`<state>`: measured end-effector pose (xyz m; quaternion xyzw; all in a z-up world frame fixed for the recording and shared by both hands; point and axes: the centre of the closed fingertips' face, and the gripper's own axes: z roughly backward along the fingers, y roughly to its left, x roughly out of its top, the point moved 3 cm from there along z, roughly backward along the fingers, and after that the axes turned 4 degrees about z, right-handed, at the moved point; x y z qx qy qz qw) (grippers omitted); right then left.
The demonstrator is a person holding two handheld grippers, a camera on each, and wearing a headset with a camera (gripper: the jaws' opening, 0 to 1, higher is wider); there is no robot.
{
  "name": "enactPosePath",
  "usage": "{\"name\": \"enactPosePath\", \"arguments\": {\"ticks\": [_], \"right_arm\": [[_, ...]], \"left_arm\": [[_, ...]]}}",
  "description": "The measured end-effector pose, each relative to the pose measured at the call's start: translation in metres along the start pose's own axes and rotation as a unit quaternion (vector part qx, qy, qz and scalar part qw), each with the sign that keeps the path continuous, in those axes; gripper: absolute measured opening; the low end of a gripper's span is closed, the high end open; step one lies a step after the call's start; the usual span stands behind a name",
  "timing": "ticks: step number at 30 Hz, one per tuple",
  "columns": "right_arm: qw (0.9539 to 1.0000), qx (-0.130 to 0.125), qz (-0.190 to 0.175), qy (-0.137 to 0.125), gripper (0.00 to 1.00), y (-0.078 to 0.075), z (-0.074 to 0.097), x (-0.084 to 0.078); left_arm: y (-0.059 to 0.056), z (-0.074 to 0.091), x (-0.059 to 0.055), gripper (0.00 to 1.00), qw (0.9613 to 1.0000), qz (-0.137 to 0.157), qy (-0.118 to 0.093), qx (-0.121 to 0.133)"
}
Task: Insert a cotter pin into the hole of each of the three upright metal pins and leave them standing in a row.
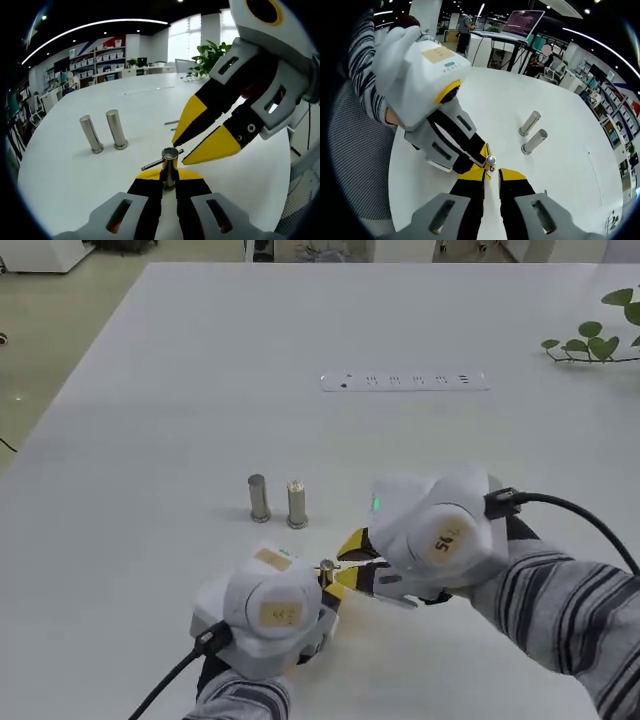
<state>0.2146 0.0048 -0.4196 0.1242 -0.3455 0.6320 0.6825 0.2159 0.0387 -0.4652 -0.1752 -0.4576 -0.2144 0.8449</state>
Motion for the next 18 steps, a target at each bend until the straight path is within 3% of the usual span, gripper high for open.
{"name": "enactPosePath", "arguments": {"ticks": [3,6,12,18], "right_arm": [[0.9993,-0.012,-0.033,-0.012,0.07,-0.003,0.004,-0.003],[0.9952,-0.03,-0.088,-0.03,0.12,-0.009,0.011,-0.008],[0.9893,-0.05,-0.13,-0.044,0.17,-0.01,0.021,-0.018],[0.9822,-0.06,-0.17,-0.054,0.19,-0.006,0.028,-0.027]], "left_arm": [[0.0,0.0,0.0,0.05,1.0,-0.003,0.0,-0.002],[0.003,-0.001,0.001,0.05,1.0,-0.007,0.001,-0.003],[0.015,0.0,0.003,0.05,0.9999,-0.01,0.006,-0.005],[0.033,0.005,0.009,0.05,0.9999,-0.01,-0.001,0.004]]}}
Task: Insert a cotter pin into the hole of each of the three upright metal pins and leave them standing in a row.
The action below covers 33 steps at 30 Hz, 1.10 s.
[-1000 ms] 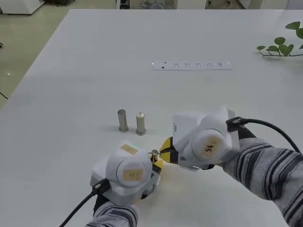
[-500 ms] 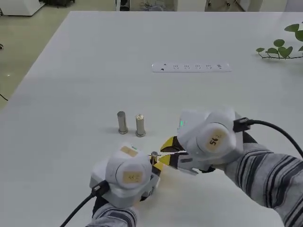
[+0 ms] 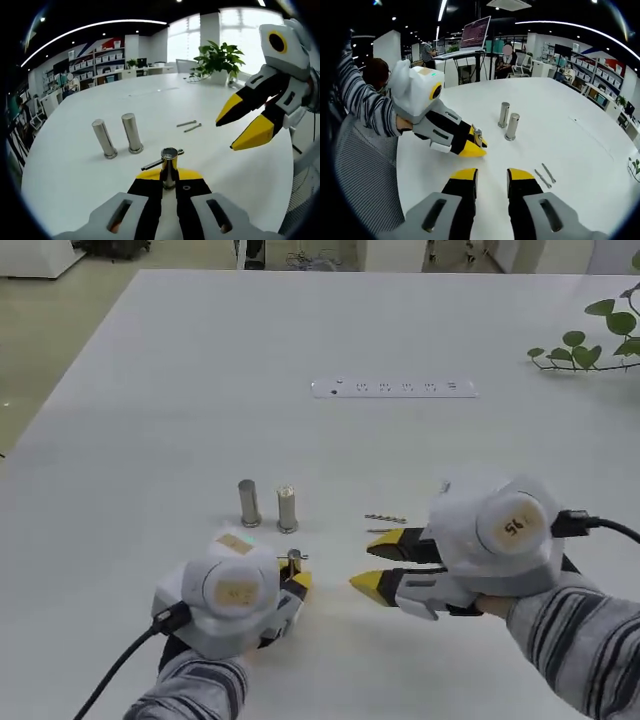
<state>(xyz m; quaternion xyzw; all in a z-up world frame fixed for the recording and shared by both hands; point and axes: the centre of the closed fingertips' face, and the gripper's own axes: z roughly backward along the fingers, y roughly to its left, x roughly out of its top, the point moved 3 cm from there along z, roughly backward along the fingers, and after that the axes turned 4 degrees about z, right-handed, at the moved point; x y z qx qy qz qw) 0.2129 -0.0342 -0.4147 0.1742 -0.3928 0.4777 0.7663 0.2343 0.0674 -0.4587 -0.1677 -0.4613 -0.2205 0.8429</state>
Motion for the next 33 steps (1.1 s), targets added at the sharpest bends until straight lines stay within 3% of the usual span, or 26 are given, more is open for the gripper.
{"name": "enactPosePath", "arguments": {"ticks": [10,17,21,30,33], "right_arm": [[0.9987,-0.013,-0.045,-0.021,0.24,0.001,0.005,-0.006],[0.9974,-0.017,-0.064,-0.028,0.28,0.001,0.005,-0.008],[0.9962,-0.021,-0.079,-0.03,0.29,0.0,0.005,-0.01],[0.9949,-0.021,-0.094,-0.03,0.29,0.001,0.003,-0.014],[0.9949,-0.021,-0.095,-0.028,0.28,0.001,0.002,-0.015]], "left_arm": [[0.04,0.005,0.006,0.05,0.9994,0.014,-0.005,0.031],[0.06,0.006,0.009,0.05,0.9991,0.018,-0.011,0.038],[0.066,0.005,0.008,0.05,0.9991,0.015,-0.008,0.038],[0.069,0.005,0.003,0.05,0.9995,0.002,0.003,0.03],[0.068,0.004,-0.005,0.05,0.9994,0.007,0.017,0.03]]}}
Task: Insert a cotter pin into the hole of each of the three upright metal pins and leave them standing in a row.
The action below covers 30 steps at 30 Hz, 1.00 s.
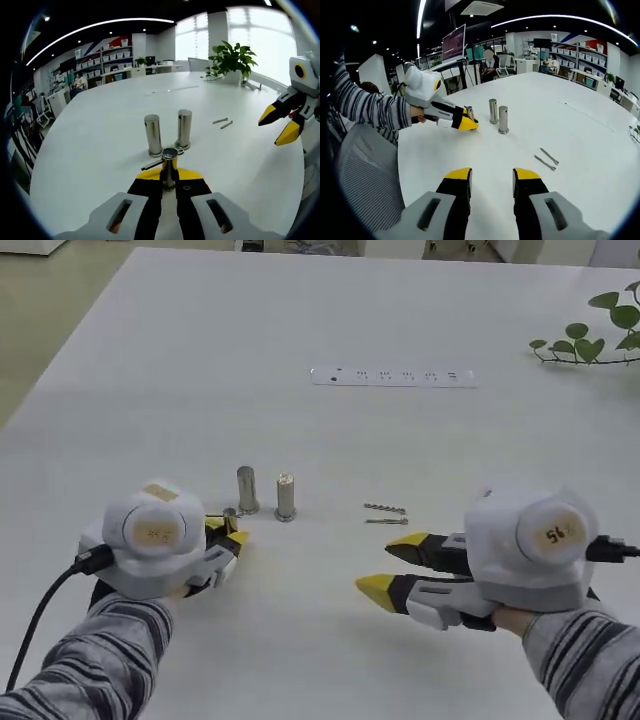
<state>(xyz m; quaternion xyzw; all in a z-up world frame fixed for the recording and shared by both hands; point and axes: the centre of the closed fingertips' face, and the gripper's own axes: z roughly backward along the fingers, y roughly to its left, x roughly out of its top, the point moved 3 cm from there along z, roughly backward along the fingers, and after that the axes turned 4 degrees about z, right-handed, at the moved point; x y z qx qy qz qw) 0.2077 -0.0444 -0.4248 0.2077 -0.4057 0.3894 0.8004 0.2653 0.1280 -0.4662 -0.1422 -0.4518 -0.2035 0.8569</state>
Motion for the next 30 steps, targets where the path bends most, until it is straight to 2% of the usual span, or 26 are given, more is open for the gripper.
{"name": "enactPosePath", "arguments": {"ticks": [1,5,14,17,19,22,27,30], "right_arm": [[1.0,0.0,0.0,0.0,0.28,-0.0002,-0.0001,-0.0001],[1.0,-0.002,-0.005,-0.001,0.28,-0.0023,-0.0007,-0.0004],[0.9999,0.0,-0.011,0.0,0.28,-0.0012,-0.0019,-0.0024],[0.9999,0.0,-0.014,0.0,0.28,-0.001,-0.002,-0.003],[0.9999,0.0,-0.014,0.001,0.28,-0.001,-0.0019,-0.0034],[0.9999,-0.001,-0.015,0.001,0.29,-0.0016,-0.0018,-0.004],[0.9999,-0.003,-0.017,0.0,0.29,-0.0027,-0.0018,-0.0029],[0.9999,-0.003,-0.015,-0.002,0.29,-0.004,-0.0019,-0.0003]], "left_arm": [[0.0003,0.002,0.0016,0.05,0.9999,0.001,-0.012,0.002],[-0.0009,0.0047,0.0019,0.05,0.9998,0.01,-0.015,-0.001],[-0.0016,0.0035,0.002,0.06,0.9999,0.007,-0.016,0.001],[-0.0016,0.0025,0.0,0.06,1.0,0.003,-0.009,0.001],[-0.001,0.0023,-0.0016,0.08,1.0,0.001,-0.006,0.002],[0.0015,0.0034,-0.0017,0.19,0.9999,0.003,-0.012,0.007],[0.0025,0.0053,-0.0023,0.28,0.9999,0.012,-0.011,0.005],[0.0006,0.0091,0.0022,0.34,0.9996,0.018,-0.022,-0.002]]}}
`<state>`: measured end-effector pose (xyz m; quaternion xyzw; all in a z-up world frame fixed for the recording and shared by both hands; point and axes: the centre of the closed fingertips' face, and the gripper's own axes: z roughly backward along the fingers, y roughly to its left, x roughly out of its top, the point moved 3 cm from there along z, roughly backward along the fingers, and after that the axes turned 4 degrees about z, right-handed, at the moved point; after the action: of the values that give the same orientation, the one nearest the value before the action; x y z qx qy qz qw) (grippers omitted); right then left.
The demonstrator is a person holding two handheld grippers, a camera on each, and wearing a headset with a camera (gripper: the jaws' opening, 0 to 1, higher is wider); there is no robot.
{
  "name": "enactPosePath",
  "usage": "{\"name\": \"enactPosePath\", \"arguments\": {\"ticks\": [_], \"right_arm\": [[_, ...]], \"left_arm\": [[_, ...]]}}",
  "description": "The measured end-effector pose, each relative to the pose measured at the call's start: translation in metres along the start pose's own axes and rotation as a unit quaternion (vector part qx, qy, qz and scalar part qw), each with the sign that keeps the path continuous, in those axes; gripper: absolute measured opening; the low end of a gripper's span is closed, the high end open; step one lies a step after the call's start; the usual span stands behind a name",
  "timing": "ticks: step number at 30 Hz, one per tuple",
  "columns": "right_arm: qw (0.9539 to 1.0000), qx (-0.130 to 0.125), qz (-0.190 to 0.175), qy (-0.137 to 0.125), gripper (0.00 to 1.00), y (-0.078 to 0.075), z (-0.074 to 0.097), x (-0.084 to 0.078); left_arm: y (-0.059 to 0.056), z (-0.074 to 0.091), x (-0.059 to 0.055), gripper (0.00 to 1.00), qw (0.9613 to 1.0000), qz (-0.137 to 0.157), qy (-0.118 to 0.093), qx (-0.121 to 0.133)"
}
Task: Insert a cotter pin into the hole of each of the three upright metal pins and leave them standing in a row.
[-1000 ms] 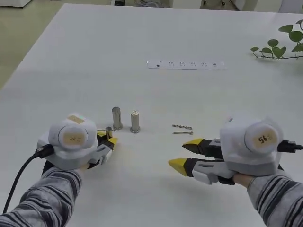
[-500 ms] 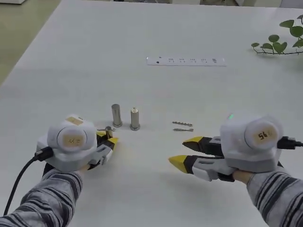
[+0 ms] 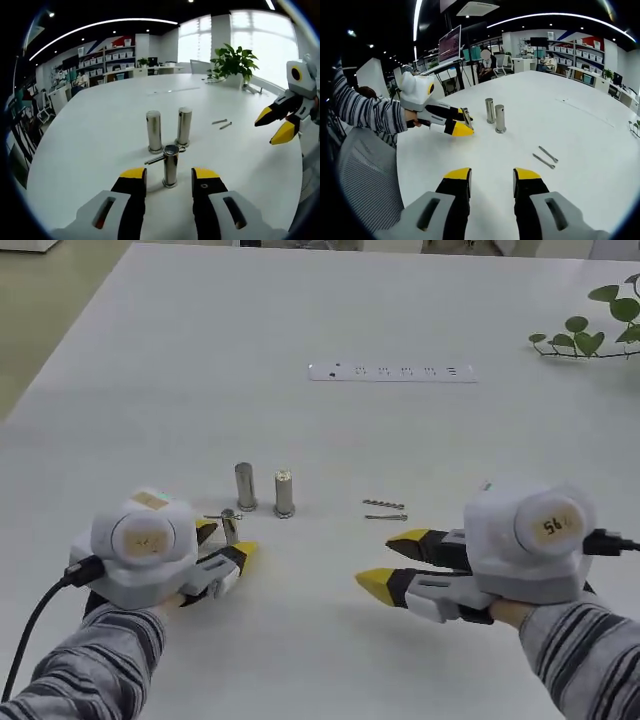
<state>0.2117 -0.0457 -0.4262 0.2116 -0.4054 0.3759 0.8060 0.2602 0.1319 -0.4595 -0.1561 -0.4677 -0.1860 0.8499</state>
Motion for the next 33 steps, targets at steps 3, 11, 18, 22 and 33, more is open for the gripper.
{"name": "enactPosePath", "arguments": {"ticks": [3,11,18,22,33], "right_arm": [[1.0,-0.001,0.004,-0.001,0.3,-0.003,0.0,0.004],[0.9998,-0.001,0.01,-0.018,0.32,-0.013,-0.008,0.022],[0.9995,0.005,0.005,-0.032,0.34,-0.019,-0.025,0.039],[0.9992,0.009,0.004,-0.038,0.35,-0.019,-0.038,0.048],[0.9985,0.027,-0.022,-0.044,0.34,-0.021,-0.081,0.066]], "left_arm": [[-0.003,0.004,0.003,0.42,1.0,-0.002,-0.003,-0.004],[-0.012,0.021,0.006,0.62,0.9997,0.011,-0.011,-0.021],[-0.017,0.035,0.014,0.72,0.9992,0.019,-0.021,-0.027],[-0.02,0.042,0.019,0.75,0.999,0.017,-0.031,-0.028],[-0.03,0.056,0.018,0.82,0.9988,-0.005,-0.037,-0.031]]}}
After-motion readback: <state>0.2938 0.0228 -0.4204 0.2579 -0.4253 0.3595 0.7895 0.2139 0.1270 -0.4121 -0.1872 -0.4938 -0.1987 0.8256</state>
